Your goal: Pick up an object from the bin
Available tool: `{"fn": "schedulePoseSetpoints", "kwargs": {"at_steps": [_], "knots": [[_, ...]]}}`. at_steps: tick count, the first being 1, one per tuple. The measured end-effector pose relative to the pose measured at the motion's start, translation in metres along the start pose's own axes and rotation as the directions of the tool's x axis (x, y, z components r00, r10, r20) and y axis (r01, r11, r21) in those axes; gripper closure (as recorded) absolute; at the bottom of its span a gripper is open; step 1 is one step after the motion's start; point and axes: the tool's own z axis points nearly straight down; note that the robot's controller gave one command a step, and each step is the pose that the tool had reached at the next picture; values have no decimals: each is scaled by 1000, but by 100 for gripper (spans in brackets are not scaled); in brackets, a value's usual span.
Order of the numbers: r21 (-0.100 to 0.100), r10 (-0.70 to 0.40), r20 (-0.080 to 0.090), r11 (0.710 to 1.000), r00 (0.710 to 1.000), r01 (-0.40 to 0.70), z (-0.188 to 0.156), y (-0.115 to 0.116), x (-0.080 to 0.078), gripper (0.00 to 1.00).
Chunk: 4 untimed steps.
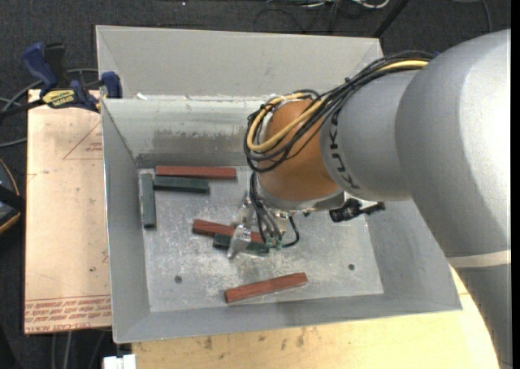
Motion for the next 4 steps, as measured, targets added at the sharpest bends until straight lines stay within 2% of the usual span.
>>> {"fn": "schedulePoseSetpoints", "kwargs": {"at_steps": [1,2,4], "knots": [[2,0,-3,1000,1000,0,-3,0,1,100],[11,-1,-17,1000,1000,1,-15,-2,3,100],[14,-1,-22,1000,1000,1,-44,-1,2,100]]}}
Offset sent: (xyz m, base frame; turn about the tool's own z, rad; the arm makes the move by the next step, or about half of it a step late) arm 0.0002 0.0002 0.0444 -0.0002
